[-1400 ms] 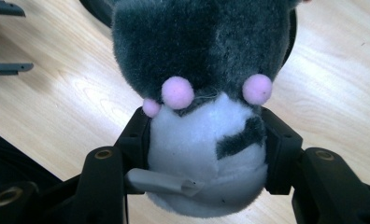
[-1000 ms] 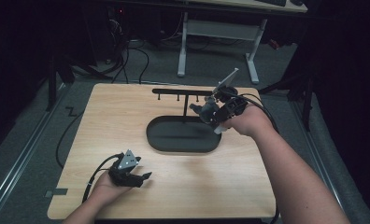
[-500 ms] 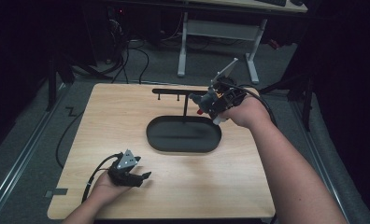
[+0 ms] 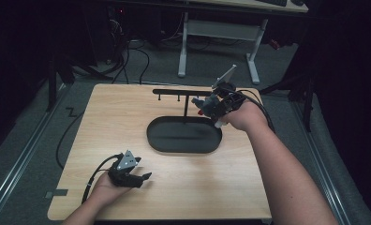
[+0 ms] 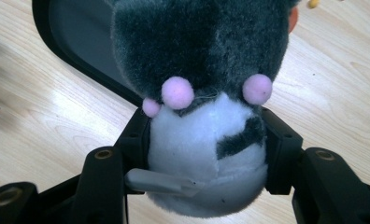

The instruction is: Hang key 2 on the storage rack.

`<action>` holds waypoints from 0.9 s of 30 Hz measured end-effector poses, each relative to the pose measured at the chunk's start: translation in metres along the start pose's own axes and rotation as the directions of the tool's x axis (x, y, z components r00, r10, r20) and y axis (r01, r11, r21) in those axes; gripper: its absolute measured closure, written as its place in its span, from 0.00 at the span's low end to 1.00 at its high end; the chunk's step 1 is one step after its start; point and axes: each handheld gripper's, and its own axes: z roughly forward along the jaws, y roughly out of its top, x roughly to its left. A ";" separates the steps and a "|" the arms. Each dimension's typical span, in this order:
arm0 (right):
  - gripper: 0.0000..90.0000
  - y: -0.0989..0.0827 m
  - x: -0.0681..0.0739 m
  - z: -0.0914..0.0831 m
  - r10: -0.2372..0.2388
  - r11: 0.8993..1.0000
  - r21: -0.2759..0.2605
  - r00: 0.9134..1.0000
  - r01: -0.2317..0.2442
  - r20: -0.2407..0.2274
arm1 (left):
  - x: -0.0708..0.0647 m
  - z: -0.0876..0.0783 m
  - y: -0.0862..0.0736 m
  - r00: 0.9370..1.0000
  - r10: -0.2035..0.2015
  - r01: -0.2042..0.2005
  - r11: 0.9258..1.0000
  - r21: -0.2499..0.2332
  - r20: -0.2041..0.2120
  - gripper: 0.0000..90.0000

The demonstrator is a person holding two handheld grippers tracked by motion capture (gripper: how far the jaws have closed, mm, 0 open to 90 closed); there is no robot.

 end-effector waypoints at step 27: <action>0.51 -0.001 0.003 0.056 0.001 1.000 0.020 0.998 0.000 -0.062 | 0.001 0.000 -0.001 1.000 0.001 -0.001 1.000 0.009 0.003 0.30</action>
